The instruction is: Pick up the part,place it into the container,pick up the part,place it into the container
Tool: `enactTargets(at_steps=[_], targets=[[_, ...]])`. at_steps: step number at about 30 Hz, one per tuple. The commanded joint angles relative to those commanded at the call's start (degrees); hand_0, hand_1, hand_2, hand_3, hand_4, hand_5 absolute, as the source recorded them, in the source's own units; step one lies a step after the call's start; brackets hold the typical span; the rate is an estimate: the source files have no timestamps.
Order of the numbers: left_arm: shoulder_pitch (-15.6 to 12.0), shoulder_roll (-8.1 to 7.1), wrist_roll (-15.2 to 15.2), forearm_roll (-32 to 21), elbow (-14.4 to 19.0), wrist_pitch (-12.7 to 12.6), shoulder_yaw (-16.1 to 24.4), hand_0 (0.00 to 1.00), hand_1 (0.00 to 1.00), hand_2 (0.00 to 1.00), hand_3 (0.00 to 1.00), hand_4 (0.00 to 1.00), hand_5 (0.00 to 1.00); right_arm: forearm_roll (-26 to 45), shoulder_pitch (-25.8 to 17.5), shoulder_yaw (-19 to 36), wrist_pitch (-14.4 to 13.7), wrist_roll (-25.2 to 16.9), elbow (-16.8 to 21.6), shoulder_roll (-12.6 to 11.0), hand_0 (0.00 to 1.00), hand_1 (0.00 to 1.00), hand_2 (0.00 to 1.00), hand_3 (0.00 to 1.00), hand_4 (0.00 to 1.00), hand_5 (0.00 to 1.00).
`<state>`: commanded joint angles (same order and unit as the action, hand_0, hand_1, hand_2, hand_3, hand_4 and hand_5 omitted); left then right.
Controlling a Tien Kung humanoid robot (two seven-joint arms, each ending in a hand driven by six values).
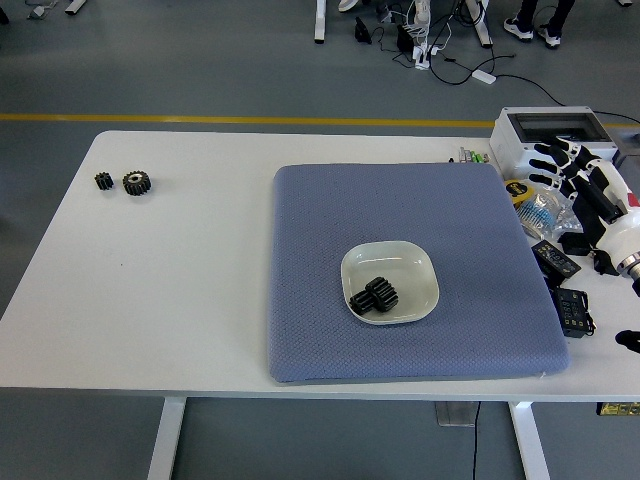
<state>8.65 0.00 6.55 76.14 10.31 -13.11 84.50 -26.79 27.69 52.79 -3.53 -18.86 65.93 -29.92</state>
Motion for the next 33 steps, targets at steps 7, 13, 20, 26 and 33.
enactTargets(at_steps=[7,13,20,26,33], targets=[[1.06,0.00,0.04,-1.38,0.00,0.21,-2.86,0.709,0.683,0.665,0.555,0.643,0.585,17.39,-5.26,5.39,0.81,-0.57,3.56,-1.61,0.822,0.813,0.830,0.810,0.998,0.804],[0.83,-0.12,0.12,-0.59,0.00,0.19,-2.94,0.708,0.683,0.667,0.557,0.641,0.583,19.79,-8.62,6.81,0.75,-0.87,7.28,-4.16,0.820,0.813,0.829,0.807,0.998,0.807],[0.91,-0.38,0.38,-1.46,0.00,1.03,-6.16,0.706,0.685,0.670,0.557,0.642,0.584,15.41,-9.81,7.70,2.45,2.05,5.78,-3.68,0.818,0.812,0.824,0.794,0.998,0.816],[0.95,-0.27,0.22,-2.66,0.00,1.14,-8.10,0.706,0.686,0.673,0.556,0.640,0.580,15.22,-11.90,9.03,2.78,2.59,5.79,-3.38,0.816,0.809,0.822,0.787,0.998,0.821],[0.19,-0.10,0.10,-2.34,0.00,1.11,-8.45,0.706,0.687,0.671,0.559,0.640,0.580,15.21,-12.94,10.60,2.94,2.46,6.16,-3.04,0.812,0.802,0.819,0.761,0.998,0.826]])
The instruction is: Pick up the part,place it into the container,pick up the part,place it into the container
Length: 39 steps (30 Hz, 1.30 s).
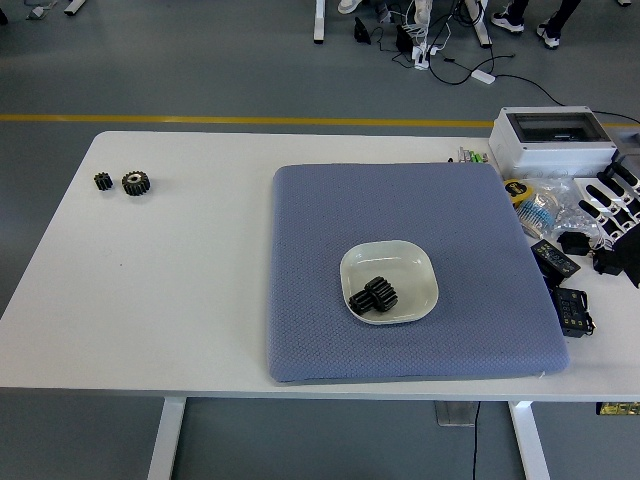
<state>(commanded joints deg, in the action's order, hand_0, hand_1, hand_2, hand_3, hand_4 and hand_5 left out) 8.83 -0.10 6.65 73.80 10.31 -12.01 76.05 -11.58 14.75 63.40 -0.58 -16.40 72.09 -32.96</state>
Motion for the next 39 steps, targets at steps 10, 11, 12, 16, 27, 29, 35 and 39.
enactTargets(at_steps=[10,11,12,16,27,29,35,39], targets=[[-0.15,-0.46,0.30,0.26,0.00,0.29,-1.34,0.705,0.688,0.674,0.558,0.644,0.584,1.13,-0.86,-0.38,-0.47,-0.50,0.89,0.07,0.797,0.788,0.810,0.736,0.998,0.842],[-0.10,-0.49,0.25,0.20,0.00,0.29,-1.47,0.705,0.688,0.674,0.558,0.644,0.584,1.17,-1.00,-0.38,-0.48,-0.53,0.92,0.15,0.797,0.788,0.810,0.736,0.998,0.842],[-0.07,-0.53,0.19,0.15,0.00,0.27,-1.54,0.705,0.688,0.674,0.558,0.644,0.584,1.21,-1.17,-0.34,-0.48,-0.59,0.95,0.31,0.797,0.788,0.810,0.736,0.998,0.842],[-0.07,-0.67,-0.14,-0.71,0.00,0.13,-2.11,0.703,0.688,0.676,0.557,0.645,0.585,1.48,-1.18,-0.43,-0.69,-1.00,0.87,0.67,0.791,0.787,0.811,0.740,0.998,0.844],[0.36,-0.24,-0.95,-1.78,0.00,-0.15,-1.97,0.704,0.688,0.677,0.557,0.646,0.586,3.30,-1.26,0.60,-1.11,-2.48,1.12,0.25,0.785,0.782,0.806,0.732,0.998,0.844],[0.36,-0.14,-1.09,-1.67,0.00,-0.21,-1.27,0.703,0.686,0.670,0.555,0.647,0.586,3.68,-1.27,0.78,-1.21,-2.58,1.00,0.35,0.782,0.777,0.804,0.722,0.998,0.841],[0.72,0.10,-1.40,-1.51,0.00,-0.25,-0.12,0.703,0.685,0.670,0.555,0.647,0.586,3.88,-0.56,0.71,-1.66,-2.38,0.85,0.06,0.776,0.773,0.802,0.718,0.998,0.842],[0.60,0.10,-1.49,-0.88,0.00,-0.37,1.45,0.703,0.685,0.670,0.555,0.647,0.586,3.99,-0.48,0.83,-1.70,-2.32,0.96,-0.32,0.776,0.773,0.802,0.718,0.998,0.842]])
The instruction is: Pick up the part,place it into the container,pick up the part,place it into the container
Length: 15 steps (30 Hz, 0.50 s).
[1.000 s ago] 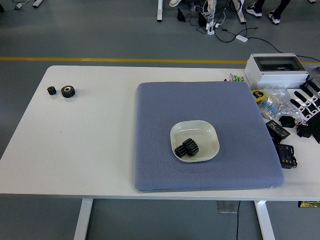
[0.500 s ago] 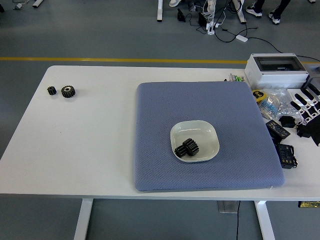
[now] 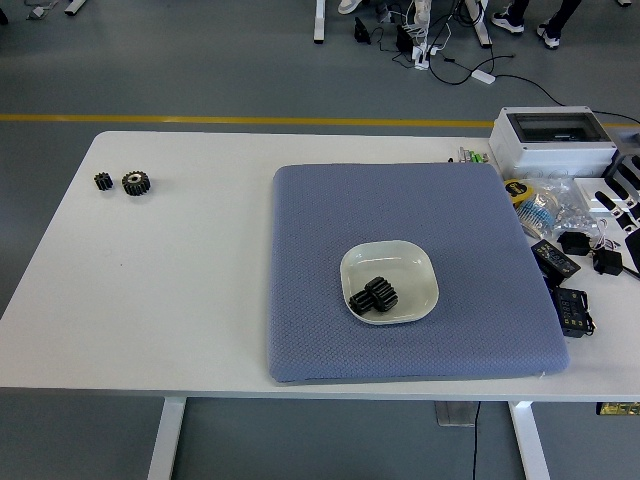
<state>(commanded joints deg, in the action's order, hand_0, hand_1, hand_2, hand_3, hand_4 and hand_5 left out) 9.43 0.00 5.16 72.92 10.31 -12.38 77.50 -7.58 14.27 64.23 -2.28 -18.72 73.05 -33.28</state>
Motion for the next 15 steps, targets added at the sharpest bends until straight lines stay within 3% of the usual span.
enactTargets(at_steps=[15], targets=[[-0.79,0.00,0.34,1.34,0.00,-0.15,2.96,0.708,0.683,0.664,0.555,0.646,0.585,-2.99,-0.52,1.95,-1.17,1.11,1.78,0.40,0.773,0.765,0.801,0.711,0.998,0.829]])
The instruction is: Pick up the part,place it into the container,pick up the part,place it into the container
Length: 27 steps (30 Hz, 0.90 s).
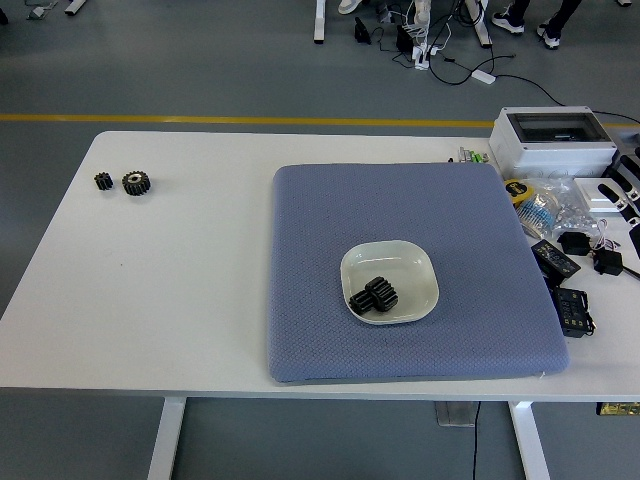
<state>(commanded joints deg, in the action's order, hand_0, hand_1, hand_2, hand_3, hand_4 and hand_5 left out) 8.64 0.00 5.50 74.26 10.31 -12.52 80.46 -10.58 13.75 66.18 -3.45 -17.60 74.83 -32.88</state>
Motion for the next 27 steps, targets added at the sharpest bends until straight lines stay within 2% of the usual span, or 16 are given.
enactTargets(at_steps=[17,27], targets=[[-0.56,0.00,0.25,0.97,0.00,0.19,3.06,0.710,0.683,0.660,0.555,0.647,0.582,-1.13,-1.33,0.97,-0.37,0.36,1.18,0.11,0.764,0.763,0.800,0.705,0.998,0.819],[-0.61,0.00,0.28,1.45,0.00,-0.02,4.86,0.712,0.683,0.661,0.556,0.645,0.580,-6.23,-1.25,1.59,-2.86,0.82,1.23,-0.43,0.762,0.761,0.800,0.705,0.998,0.817]])
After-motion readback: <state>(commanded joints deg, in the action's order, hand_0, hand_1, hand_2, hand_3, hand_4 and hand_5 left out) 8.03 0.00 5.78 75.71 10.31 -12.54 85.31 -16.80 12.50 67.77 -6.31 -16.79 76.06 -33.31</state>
